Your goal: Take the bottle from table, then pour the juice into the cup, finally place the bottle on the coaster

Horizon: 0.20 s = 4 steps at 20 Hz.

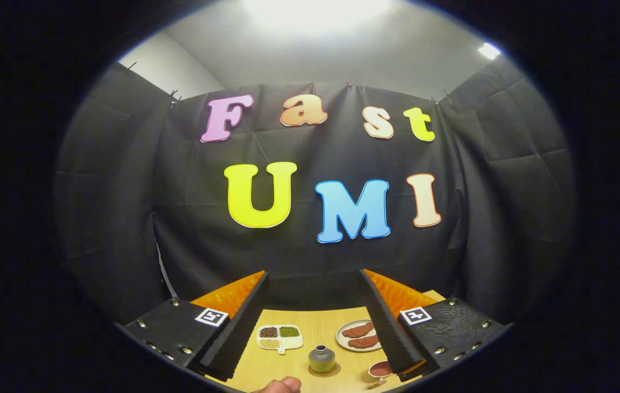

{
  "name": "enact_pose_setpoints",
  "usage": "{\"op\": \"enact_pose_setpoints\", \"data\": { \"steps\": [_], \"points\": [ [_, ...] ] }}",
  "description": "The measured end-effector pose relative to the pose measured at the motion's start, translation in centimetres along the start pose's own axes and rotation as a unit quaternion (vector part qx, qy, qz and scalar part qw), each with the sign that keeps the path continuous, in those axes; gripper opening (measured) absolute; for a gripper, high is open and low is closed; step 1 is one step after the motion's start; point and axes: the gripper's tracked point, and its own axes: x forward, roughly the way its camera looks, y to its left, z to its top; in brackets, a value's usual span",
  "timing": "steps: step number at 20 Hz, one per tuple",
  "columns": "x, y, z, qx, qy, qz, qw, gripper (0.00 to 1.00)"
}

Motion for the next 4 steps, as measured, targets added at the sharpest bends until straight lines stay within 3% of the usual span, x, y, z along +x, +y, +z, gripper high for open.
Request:
{"op": "enact_pose_setpoints", "data": {
  "steps": [4],
  "points": [
    [-0.1, 2.2, -0.9, -0.044, 0.007, 0.013, 0.999, 0.99]
  ]
}}
